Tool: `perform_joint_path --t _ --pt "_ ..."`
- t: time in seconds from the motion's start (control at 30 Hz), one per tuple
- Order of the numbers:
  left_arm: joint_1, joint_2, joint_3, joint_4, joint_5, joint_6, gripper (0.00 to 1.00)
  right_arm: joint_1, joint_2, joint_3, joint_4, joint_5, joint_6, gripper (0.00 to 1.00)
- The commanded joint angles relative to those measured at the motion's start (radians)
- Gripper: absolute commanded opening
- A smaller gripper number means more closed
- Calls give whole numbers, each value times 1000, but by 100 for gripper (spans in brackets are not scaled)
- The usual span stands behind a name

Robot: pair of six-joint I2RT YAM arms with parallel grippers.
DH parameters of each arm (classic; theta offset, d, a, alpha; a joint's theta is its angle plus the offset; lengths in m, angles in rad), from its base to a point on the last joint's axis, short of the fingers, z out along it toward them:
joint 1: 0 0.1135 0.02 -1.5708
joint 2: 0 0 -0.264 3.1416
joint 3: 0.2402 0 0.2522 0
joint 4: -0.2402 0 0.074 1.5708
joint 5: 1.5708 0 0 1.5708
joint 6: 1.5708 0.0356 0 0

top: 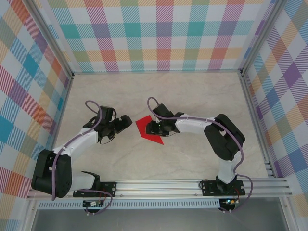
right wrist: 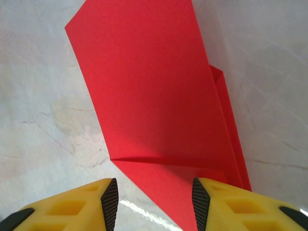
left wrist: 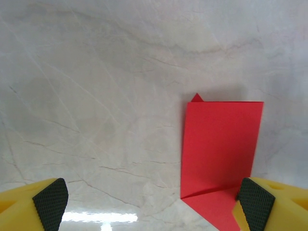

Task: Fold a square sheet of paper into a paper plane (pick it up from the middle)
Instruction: Rotate the paper at the center of the table, then fold the wing for the third time at the center of the table.

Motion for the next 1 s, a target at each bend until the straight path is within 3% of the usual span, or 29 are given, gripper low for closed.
perform_joint_path --t 0.0,0.23,0.63,0.97 --pt "15 -22 -27 47 70 -16 94 -12 28 -6 49 -18 41 46" --pt "-2 1 -22 40 141 -9 92 -37 39 -52 83 -31 59 46" --pt "-114 124 18 78 208 -57 85 -153 84 -210 308 -281 200 45" --pt "-180 238 44 188 243 -129 67 -187 89 -230 308 -310 211 45"
